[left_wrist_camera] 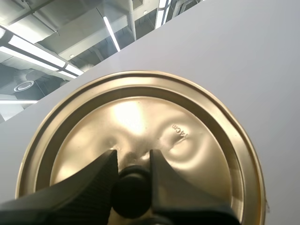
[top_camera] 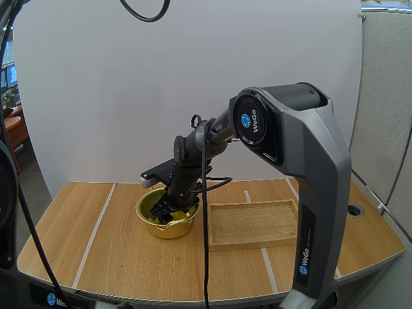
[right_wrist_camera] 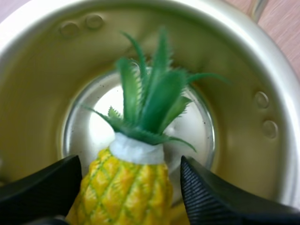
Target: Open the pot, put the pineapple inside, and close it
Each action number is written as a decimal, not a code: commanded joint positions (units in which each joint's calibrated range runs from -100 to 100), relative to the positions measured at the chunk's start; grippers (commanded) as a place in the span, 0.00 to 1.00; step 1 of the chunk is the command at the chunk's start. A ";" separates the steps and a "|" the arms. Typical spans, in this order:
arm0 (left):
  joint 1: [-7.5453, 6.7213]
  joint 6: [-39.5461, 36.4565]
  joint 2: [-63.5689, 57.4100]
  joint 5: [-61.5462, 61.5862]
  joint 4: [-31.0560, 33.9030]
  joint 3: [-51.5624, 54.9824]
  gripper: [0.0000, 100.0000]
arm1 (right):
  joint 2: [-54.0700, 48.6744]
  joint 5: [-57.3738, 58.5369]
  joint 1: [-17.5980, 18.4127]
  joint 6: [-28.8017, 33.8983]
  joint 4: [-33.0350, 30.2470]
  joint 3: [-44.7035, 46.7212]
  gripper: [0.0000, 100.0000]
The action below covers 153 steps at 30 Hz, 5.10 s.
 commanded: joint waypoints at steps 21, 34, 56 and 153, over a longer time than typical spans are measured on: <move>-0.10 -0.12 -0.37 -1.77 0.41 -0.48 0.00 | -33.77 21.27 0.07 2.44 -0.75 0.12 1.00; -0.10 -0.12 -0.37 -1.77 0.41 -0.48 0.00 | -51.50 33.32 0.07 5.77 -2.68 1.39 1.00; -0.10 -0.12 -0.37 -1.77 0.41 -0.48 0.00 | -85.85 43.82 -0.12 11.35 -9.52 22.03 1.00; -0.10 2.63 28.08 36.53 -7.31 38.78 0.00 | -97.61 37.56 -1.84 13.61 -9.89 35.98 0.00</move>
